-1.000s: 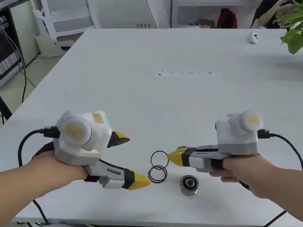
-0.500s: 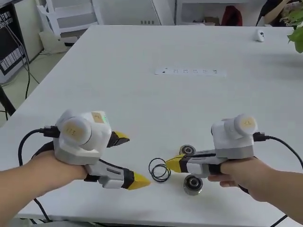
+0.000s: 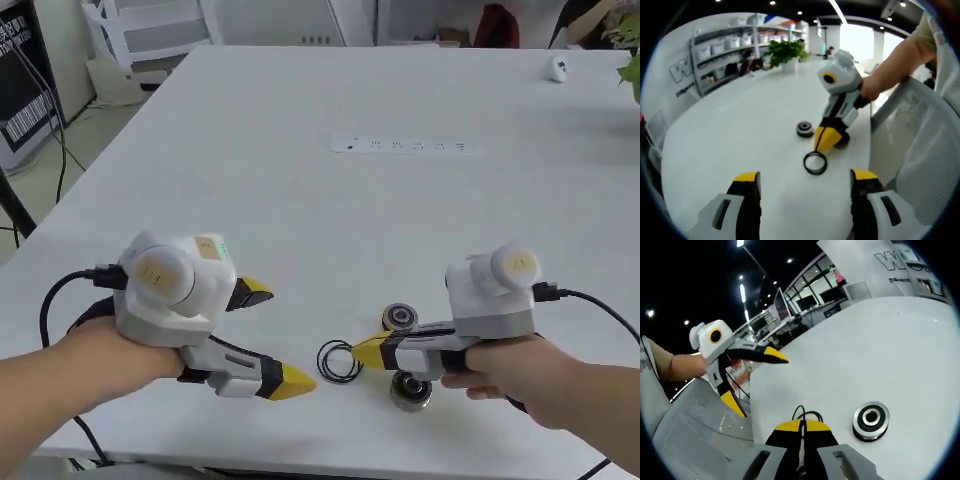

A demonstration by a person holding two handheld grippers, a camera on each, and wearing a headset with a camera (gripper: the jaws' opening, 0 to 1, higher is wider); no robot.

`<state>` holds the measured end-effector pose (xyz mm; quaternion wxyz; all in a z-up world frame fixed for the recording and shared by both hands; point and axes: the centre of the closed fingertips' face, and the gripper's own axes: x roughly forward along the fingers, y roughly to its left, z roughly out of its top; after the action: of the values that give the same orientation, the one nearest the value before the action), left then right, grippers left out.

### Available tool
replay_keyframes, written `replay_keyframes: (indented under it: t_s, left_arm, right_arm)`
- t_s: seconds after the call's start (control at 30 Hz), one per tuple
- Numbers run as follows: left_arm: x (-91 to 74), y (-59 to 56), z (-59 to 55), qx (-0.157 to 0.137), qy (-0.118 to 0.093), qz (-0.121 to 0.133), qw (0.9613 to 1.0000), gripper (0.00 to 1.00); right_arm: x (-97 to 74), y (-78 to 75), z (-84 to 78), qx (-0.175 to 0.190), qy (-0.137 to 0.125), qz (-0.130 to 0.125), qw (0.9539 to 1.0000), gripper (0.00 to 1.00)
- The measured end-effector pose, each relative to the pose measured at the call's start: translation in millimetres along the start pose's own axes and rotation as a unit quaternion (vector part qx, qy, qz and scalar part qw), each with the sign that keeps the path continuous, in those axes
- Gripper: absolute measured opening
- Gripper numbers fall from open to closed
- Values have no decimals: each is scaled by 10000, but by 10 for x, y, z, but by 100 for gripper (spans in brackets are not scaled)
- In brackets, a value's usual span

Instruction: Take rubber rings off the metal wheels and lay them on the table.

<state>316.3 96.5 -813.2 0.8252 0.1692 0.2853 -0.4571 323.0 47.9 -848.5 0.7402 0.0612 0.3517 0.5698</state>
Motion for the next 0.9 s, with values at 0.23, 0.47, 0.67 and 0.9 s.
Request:
replay_keyframes:
  t_s: [0.23, 0.47, 0.67, 0.9]
  left_arm:
    - [12, 15, -23, -27, 35, 13, 10000, 73]
    - [10, 16, -37, -34, 62, 13, 10000, 73]
    - [4, 21, -55, -43, 95, 25, 9999, 73]
    - [-3, 17, -57, -40, 111, 27, 9999, 73]
  right_arm:
    - [-5, -33, 4, 12, -23, -45, 10000, 0]
    - [2, -54, -10, -38, 8, -97, 9999, 1]
    - [2, -57, -7, -75, 6, -119, 9999, 4]
    - [-22, -61, 27, -107, -44, -157, 9998, 10]
